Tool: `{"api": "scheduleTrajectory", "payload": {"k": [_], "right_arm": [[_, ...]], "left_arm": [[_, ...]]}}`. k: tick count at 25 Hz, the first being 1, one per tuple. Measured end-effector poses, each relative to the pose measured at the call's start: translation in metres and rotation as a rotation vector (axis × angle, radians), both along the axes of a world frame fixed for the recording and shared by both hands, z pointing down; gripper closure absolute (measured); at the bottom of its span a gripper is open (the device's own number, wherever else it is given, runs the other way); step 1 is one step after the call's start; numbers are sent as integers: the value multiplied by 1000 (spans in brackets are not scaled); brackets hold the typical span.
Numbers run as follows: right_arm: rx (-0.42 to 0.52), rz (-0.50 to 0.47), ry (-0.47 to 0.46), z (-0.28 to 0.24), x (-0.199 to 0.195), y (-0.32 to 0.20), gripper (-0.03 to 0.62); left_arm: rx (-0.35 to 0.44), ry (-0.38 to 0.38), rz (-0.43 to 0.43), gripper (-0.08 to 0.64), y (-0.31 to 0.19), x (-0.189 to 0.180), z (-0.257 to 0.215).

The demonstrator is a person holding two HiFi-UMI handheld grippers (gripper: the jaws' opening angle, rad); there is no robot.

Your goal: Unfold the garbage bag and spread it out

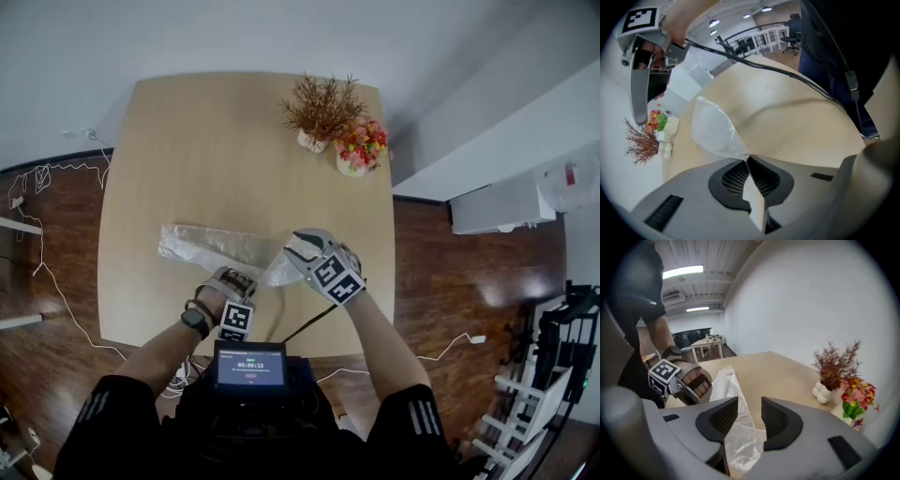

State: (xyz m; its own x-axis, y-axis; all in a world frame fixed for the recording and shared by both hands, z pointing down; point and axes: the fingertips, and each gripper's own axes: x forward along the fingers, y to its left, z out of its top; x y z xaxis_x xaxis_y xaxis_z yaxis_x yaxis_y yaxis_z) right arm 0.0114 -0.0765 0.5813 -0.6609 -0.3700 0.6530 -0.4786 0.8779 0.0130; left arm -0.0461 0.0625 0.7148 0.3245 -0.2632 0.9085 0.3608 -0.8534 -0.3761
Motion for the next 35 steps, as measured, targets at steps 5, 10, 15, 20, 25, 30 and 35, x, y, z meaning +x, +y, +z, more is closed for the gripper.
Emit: {"api": "scheduleTrajectory", "payload": {"k": [5, 10, 15, 20, 25, 30, 35], "right_arm": [[-107, -239, 277, 91, -14, 26, 410], [-222, -231, 392, 150, -1, 31, 411], [-278, -220, 427, 172, 0, 37, 421], [-273, -246, 419, 173, -7, 41, 522], [-173, -200, 345, 148, -13, 25, 569], [-31, -177, 277, 104, -13, 18, 571], [94, -161, 247, 71, -9, 20, 571]], "left_arm": [[-29, -19, -19, 558, 5, -5, 10], [-42, -21, -56, 558, 2, -7, 13], [-56, -11, -82, 558, 3, -7, 15], [-70, 4, -112, 558, 0, -7, 16], [-80, 23, -146, 558, -8, -7, 13], [-184, 121, -283, 402, -14, -9, 23], [-295, 375, -447, 359, -45, 15, -32]]}}
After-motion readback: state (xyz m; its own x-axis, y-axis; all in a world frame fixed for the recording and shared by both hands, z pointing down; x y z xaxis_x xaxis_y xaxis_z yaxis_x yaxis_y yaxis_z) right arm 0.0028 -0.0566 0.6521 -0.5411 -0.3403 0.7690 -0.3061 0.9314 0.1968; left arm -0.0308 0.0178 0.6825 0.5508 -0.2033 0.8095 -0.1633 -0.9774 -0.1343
